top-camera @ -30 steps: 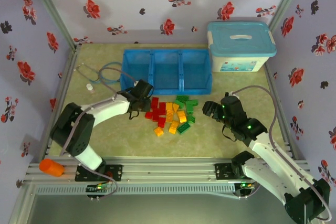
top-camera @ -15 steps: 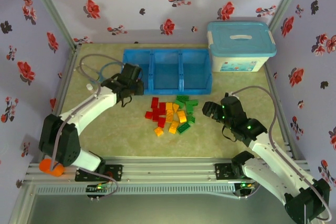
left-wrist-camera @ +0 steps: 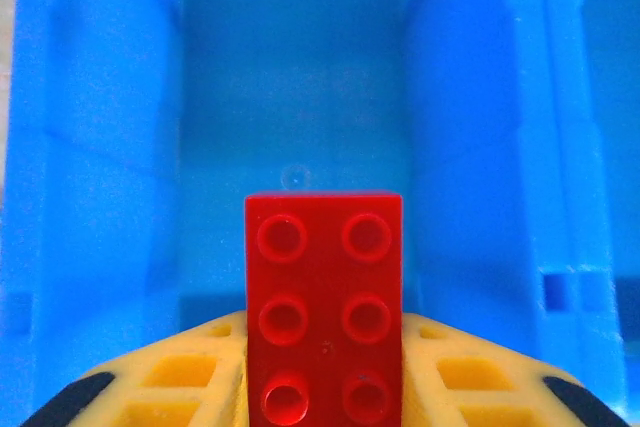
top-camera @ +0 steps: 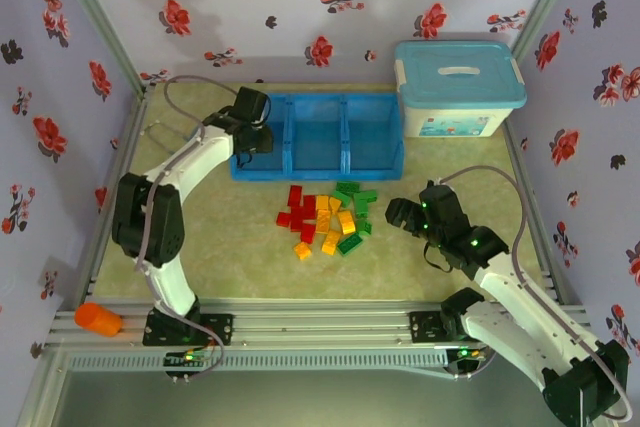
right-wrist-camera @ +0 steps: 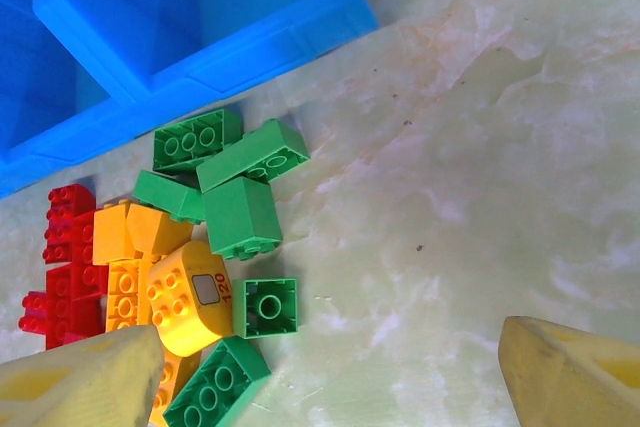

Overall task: Sort the legos into containers by color
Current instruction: Place the lego in the container.

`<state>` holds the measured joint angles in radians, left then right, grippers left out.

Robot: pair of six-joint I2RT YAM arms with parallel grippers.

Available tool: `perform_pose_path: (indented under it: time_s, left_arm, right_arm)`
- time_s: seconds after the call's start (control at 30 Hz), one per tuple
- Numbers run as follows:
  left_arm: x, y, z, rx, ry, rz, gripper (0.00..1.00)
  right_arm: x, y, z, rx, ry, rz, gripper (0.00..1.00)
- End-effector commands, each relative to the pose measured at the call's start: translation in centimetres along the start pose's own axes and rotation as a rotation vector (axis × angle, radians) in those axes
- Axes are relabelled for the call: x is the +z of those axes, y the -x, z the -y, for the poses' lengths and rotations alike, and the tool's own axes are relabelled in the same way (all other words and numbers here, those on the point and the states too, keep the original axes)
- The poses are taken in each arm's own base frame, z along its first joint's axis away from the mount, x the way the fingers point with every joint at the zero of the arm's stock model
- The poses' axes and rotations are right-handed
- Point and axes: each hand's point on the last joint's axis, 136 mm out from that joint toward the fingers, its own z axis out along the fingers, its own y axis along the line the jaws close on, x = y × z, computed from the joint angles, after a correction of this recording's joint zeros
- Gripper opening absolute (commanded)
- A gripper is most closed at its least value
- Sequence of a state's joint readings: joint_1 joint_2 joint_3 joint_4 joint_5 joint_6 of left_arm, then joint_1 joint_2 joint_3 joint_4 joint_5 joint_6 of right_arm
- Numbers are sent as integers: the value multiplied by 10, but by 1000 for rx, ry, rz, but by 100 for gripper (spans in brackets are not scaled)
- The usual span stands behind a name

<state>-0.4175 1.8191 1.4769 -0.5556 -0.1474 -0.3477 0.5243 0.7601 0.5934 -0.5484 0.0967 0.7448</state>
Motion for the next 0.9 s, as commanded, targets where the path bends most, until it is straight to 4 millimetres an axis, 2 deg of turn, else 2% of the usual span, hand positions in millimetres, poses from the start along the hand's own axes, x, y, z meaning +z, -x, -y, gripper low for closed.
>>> perform_pose_path:
  time_s: [0.0,0.3,0.37,0.4,0.43,0.47,0.5,0.53,0.73,0.87]
  left_arm:
    - [10,0,-1,29,-1,-41,22]
    - [35,-6,-3,30,16,-84,23]
    - [37,-8,-4,30,18,-89,26]
    - [37,-8,-4,30,18,-91,33]
    - [37,-9,-4,31,20,-96,46]
    - [35,-8,-4,31,20,-95,67]
    - [32,-7,-4,28,20,-95,80]
    - [26,-4,-4,27,19,-90,83]
    - [-31,16,-2,27,-3,18,84]
    - [-70,10,-1,7,-39,91,81]
  right_arm:
    - [-2,-4,-1,13,9,-15,87]
    - [-3,-5,-2,9,10,-22,87]
    - [-4,-5,-3,8,9,-22,87]
    - [-4,-5,-2,7,8,-25,87]
    - [-4,-5,-2,6,8,-24,87]
    - [-4,-5,-3,6,8,-24,87]
    - [-5,-5,-3,5,10,-26,87]
    - [-5,-4,-4,4,10,-25,87]
    - [-7,-2,-8,-7,15,-28,85]
    - [-4,-3,-15,-38,7,-44,83]
